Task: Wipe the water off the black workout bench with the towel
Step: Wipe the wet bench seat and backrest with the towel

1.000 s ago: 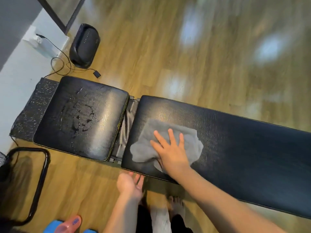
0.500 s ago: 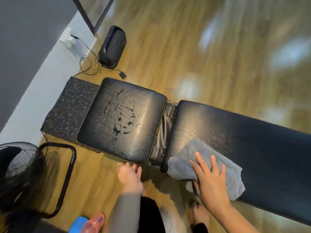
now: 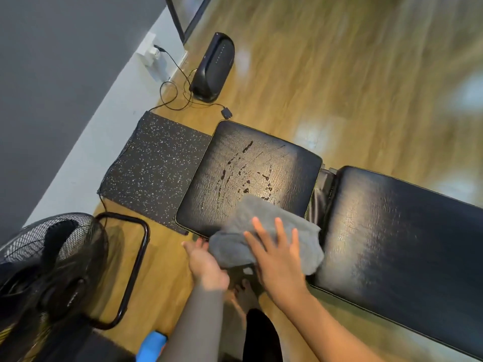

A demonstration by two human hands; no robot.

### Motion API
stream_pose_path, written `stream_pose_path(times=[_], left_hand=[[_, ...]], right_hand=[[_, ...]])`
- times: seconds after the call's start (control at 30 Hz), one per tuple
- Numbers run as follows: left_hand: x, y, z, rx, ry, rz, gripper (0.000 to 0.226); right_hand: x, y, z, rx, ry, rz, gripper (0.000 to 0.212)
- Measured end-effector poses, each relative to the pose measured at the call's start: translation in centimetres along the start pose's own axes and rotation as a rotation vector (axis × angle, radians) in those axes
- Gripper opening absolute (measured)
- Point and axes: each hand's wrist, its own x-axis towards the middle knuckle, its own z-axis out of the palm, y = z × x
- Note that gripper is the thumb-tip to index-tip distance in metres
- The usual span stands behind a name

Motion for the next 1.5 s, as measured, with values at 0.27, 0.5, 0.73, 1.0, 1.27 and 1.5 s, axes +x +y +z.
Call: stream_pose_path(times=[0.27, 0.5, 0.73, 1.0, 1.27, 1.5], left_hand=[[2.1, 2.4, -1.5, -0.052, 0.002, -0.065, 0.071], [2.4, 2.8, -0.9, -0.125, 0.044, -0.124, 0.068], [2.4, 2.8, -1.2, -0.186, 0.039, -0.143, 0.069], [0.3, 3.3, -1.1, -0.228, 0.016, -0.151, 0.06], [1.0, 3.0, -1.7, -0.139, -0.012, -0.159, 0.071], [0.9, 3.5, -1.6, -0.21, 0.016, -0.181, 0.079]], right_hand=[[6.4, 0.7, -1.0, -0.148, -0.08, -0.05, 0.061], [22.3, 3.1, -6.4, -0.095, -0.015, 0.219, 0.05], [15.4, -2.1, -2.9, -0.133, 0.002, 0.056, 0.051], [6.8, -3.1, -0.3, -0.213, -0.194, -0.283, 0.043], [24.2, -1.3, -5.7, -0.137, -0.077, 0.096, 0.042], [18.8, -7.2, -2.8, -0.194, -0.118, -0.075, 0.049]])
